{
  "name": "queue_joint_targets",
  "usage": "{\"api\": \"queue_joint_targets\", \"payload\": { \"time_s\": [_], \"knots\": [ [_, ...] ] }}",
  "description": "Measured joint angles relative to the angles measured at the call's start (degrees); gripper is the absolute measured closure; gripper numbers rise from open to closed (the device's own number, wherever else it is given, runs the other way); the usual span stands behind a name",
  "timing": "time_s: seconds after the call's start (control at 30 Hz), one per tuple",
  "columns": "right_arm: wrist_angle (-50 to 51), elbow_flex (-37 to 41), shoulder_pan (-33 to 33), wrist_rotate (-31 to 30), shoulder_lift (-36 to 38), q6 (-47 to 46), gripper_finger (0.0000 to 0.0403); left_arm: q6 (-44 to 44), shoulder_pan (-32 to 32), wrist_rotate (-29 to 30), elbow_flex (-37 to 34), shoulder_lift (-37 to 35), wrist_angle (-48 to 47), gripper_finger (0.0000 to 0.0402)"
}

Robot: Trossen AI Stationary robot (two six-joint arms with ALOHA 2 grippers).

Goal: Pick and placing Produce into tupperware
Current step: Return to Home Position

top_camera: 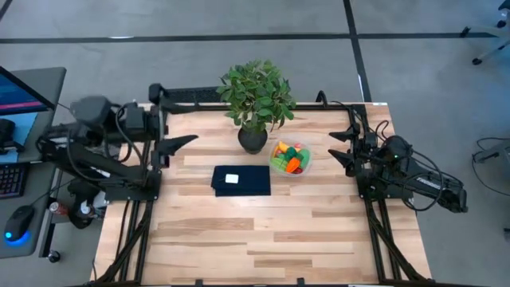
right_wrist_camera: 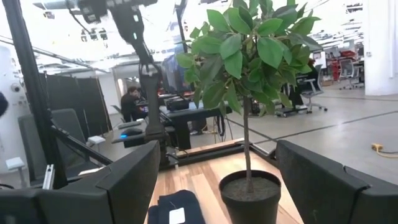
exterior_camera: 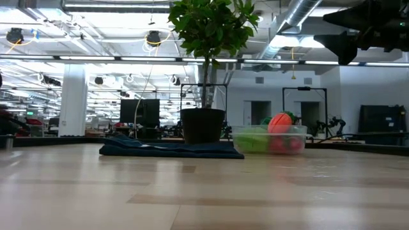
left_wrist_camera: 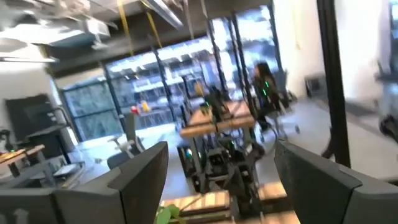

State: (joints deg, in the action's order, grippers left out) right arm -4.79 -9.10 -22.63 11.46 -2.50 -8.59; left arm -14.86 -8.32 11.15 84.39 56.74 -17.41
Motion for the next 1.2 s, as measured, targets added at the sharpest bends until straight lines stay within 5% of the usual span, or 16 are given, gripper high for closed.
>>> {"api": "queue_joint_targets", "payload": {
  "time_s": [0.27, 0.53, 0.97, 1.2],
  "knots": [
    [-0.3, 0.0, 0.0, 0.0, 0.0, 0.0, 0.0088, 6.8, 0.3, 1.0, -30.2, -17.8, 19.5, 0.0120],
    [-0.3, 0.0, 0.0, 0.0, 0.0, -0.4, 0.0088, 10.0, 0.3, -0.8, -47.2, -30.1, 27.5, 0.0120],
    [0.2, 0.0, 0.0, 0.0, 0.0, -1.7, 0.0088, 9.9, 0.3, -0.6, -55.7, -37.1, 32.4, 0.0120],
    [1.6, 0.0, 0.0, 0.0, 0.0, -1.5, 0.0088, 7.9, 0.3, 0.7, -55.7, -37.0, 20.8, 0.0120]
  ]
}}
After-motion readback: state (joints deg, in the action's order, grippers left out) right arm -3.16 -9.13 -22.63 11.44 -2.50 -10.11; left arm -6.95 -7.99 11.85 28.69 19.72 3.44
